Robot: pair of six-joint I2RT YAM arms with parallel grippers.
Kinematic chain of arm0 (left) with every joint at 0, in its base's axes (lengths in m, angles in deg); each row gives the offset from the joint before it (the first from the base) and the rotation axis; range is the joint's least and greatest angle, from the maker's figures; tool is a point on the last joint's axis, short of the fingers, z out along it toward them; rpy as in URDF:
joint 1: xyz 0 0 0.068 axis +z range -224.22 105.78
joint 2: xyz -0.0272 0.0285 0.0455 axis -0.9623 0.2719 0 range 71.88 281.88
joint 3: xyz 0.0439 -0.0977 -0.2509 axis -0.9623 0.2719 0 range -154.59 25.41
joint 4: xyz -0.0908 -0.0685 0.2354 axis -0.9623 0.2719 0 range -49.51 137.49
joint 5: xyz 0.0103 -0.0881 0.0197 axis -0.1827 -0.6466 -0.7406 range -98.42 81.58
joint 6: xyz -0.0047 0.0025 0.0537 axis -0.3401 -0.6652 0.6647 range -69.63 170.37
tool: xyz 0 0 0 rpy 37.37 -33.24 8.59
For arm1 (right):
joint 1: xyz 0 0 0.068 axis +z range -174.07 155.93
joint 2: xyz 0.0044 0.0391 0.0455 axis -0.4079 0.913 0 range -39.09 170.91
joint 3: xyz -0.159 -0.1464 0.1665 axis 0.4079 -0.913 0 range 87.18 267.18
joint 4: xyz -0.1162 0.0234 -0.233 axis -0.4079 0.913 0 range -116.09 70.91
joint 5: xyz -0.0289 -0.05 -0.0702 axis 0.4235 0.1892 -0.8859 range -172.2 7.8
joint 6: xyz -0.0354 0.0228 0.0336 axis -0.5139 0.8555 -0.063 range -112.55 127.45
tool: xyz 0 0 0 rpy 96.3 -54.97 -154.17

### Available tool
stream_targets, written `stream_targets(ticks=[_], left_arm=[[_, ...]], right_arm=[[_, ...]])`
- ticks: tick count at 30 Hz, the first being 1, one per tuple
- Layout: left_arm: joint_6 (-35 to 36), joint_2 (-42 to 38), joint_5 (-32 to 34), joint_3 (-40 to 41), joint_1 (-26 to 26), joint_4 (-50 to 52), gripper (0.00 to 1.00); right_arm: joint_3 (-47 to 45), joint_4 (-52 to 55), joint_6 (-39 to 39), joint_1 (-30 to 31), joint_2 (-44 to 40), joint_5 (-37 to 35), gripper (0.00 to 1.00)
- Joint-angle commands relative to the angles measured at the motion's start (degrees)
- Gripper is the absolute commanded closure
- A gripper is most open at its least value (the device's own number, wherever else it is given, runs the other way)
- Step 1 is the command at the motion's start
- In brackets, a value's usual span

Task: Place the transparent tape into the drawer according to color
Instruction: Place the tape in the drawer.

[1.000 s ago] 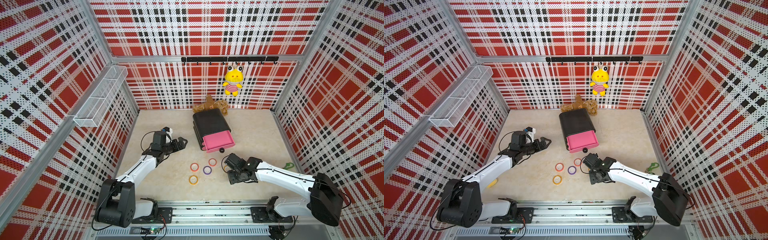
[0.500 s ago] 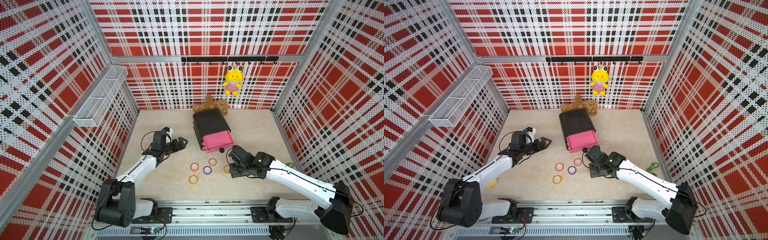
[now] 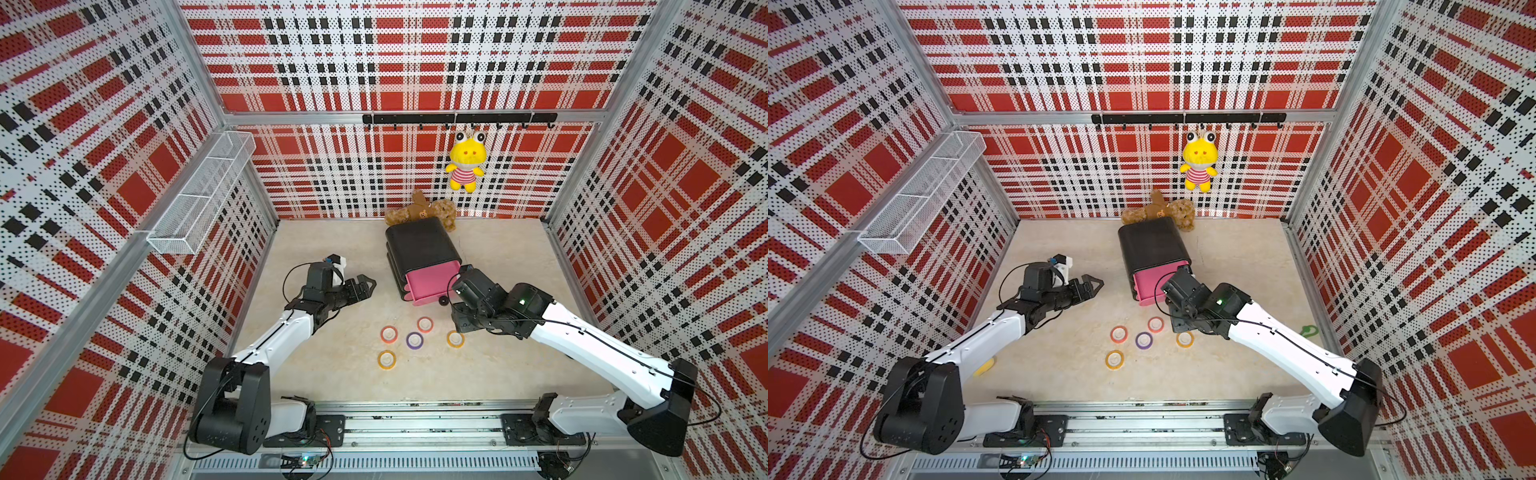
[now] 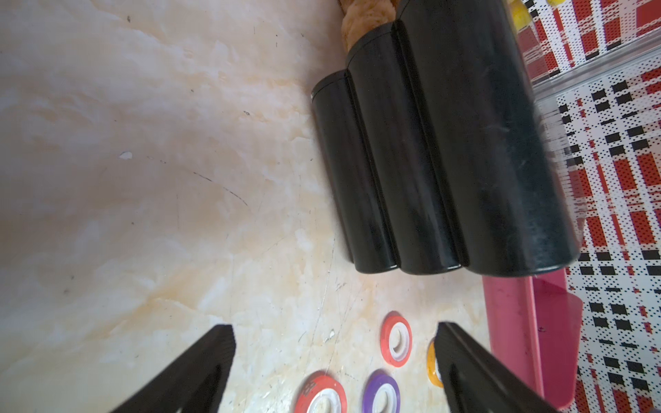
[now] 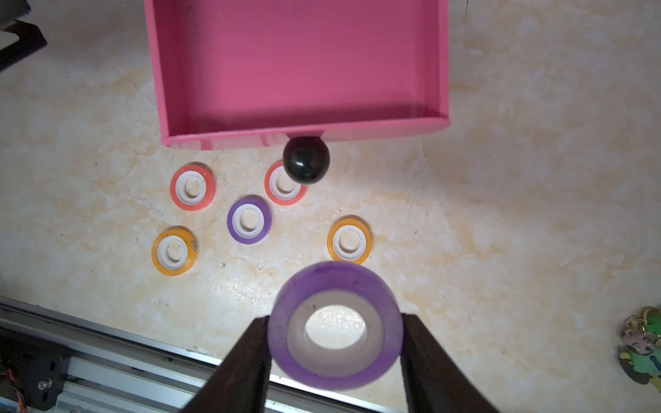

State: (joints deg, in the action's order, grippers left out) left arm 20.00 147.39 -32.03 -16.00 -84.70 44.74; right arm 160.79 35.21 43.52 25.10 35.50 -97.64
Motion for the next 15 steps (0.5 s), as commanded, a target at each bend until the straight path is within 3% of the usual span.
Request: stream_targets(ticks=[1,15], left_arm=[[0.0,0.1,-0.6,-0.9,-0.2,-1.4,0.05],[0.3,0.3,-0.8,-0.6,-0.3,-1.4,0.05]], right_arm=[[3.3,0.7,-3.2,-1.2,1.7,-1.9,0.54],[12.0,-4.2,-12.7,-8.5,11.1,-1.2,0.54]])
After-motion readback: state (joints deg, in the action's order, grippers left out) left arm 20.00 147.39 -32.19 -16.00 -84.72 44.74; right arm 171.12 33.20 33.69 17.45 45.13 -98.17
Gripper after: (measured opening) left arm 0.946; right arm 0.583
